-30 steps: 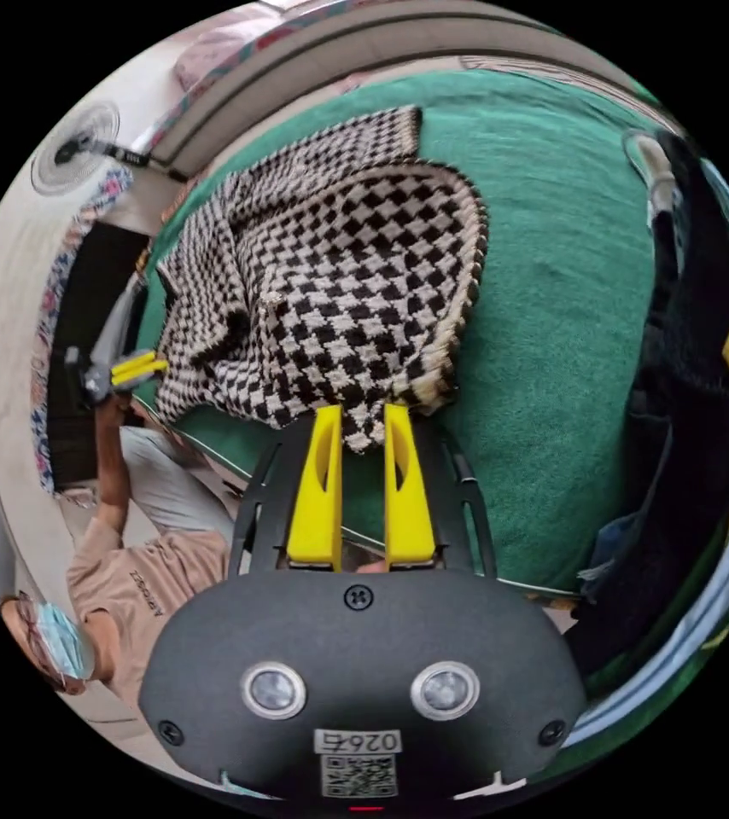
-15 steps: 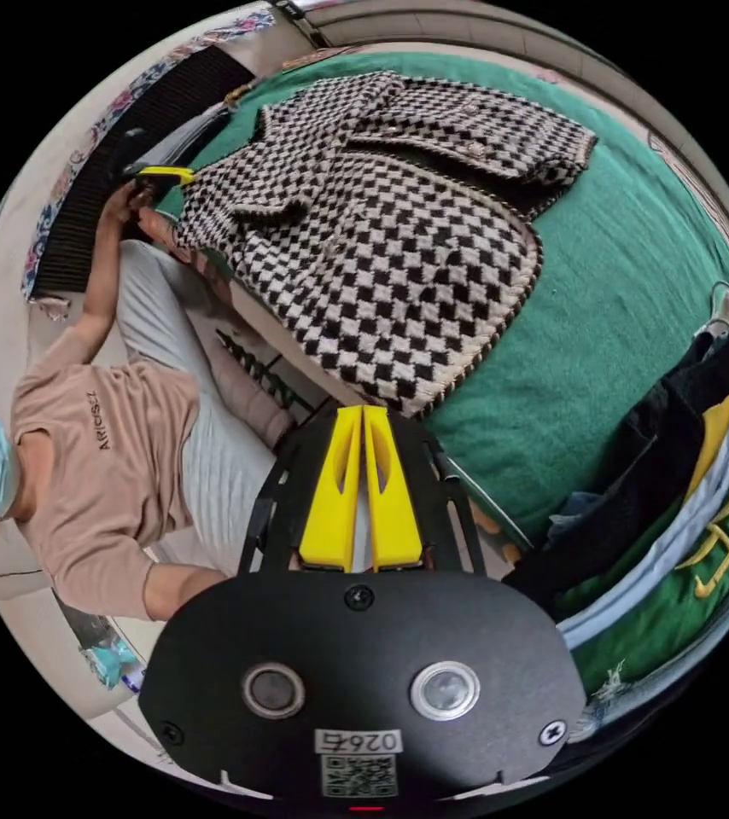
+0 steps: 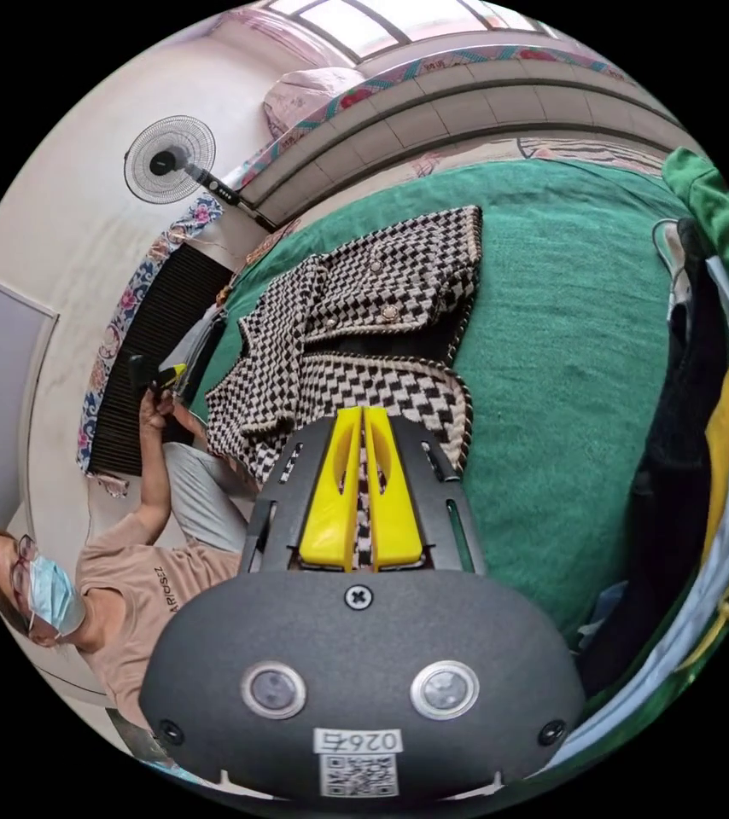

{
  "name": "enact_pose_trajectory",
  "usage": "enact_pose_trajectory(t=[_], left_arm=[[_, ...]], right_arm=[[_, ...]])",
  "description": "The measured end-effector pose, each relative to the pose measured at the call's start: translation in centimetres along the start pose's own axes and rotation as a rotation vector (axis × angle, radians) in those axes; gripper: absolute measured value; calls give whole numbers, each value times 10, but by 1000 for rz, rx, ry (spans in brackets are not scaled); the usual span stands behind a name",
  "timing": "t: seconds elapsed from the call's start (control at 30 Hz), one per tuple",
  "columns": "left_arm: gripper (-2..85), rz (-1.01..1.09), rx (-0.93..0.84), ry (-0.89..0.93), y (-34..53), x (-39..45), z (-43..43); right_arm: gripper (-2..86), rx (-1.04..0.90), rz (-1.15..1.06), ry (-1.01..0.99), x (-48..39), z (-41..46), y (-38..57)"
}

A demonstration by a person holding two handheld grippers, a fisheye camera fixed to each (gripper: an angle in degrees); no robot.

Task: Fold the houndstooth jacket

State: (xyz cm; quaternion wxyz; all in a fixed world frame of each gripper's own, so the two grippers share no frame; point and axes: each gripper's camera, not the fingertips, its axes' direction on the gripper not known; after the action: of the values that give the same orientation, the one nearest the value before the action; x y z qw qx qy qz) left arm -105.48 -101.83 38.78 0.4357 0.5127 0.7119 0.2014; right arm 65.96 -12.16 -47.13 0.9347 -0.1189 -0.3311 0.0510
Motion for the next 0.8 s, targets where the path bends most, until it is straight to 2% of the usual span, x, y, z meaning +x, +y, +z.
enact_pose_trajectory(t=[0.1,0.17,0.23,0.37,0.43,0.5,0.53,0.57,0.67,0.73,0.77,0.8], left_arm=[[12,10,121,107,3,-9,-13],[43,38,85,90,-4,-4,4],[76,81,-12,65,-14,6,35],[169,177,-321,-15,-30,34,135],[176,222,-454,-54,-31,45,177],[110,272,-583,-160,-27,54,219],[84,300,-593,-233,-26,58,222],[48,384,-613,-352,-25,67,223],[19,502,-708,-237,-29,82,205],[17,566,-733,-200,-38,85,185],[19,588,-729,-190,-54,81,170],[24,546,-610,-228,-83,71,142]], right_arm=[[0,-5,-17,-71,-4,10,-28],[17,-25,-46,-117,-14,22,-48],[40,-56,-91,-153,-33,40,-69],[90,-219,-208,-182,-99,110,-111],[101,-320,-245,-146,-129,149,-122],[58,-469,-299,-64,-166,196,-130],[41,-494,-320,-20,-176,202,-130],[17,-507,-409,132,-199,204,-131],[-3,-617,-637,240,-260,177,-136],[-5,-669,-756,235,-295,158,-147],[-1,-662,-823,232,-320,145,-169],[14,-511,-819,251,-339,121,-214]])
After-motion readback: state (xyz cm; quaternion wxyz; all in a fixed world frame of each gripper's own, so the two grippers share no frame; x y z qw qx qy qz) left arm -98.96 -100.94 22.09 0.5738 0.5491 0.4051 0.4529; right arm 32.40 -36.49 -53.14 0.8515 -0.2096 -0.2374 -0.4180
